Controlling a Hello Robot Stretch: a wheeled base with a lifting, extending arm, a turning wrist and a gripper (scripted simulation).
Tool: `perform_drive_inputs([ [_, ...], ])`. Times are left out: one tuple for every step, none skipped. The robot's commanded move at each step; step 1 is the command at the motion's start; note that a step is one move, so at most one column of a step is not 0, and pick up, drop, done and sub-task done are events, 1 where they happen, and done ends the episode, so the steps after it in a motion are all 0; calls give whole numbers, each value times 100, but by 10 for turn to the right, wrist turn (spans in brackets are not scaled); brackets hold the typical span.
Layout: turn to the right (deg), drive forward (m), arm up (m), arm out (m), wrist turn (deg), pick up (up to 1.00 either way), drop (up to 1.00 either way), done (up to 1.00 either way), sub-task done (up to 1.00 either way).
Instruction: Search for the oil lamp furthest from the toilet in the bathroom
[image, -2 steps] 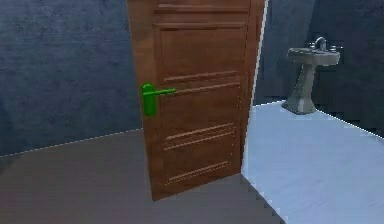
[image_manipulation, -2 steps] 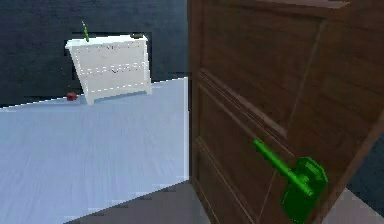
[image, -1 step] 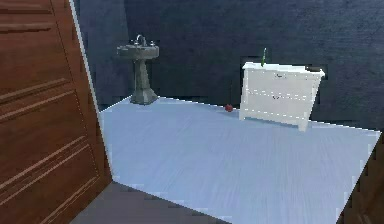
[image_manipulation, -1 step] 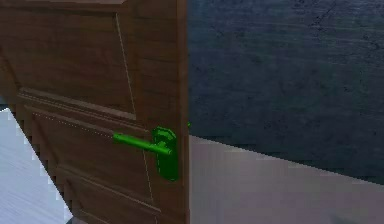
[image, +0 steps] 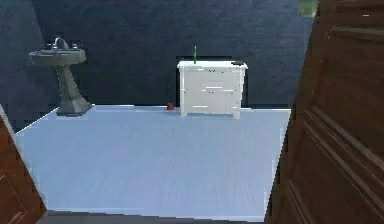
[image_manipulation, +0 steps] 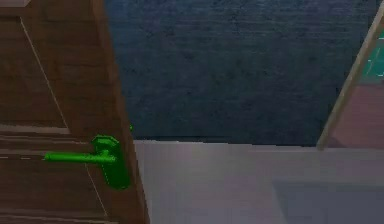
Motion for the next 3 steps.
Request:
perform_drive_inputs([
  [0, 100, 0, 0, 0, 0, 0, 0, 0],
  [60, 0, 0, 0, 0, 0, 0, 0, 0],
  [0, 30, 0, 0, 0, 0, 0, 0, 0],
])
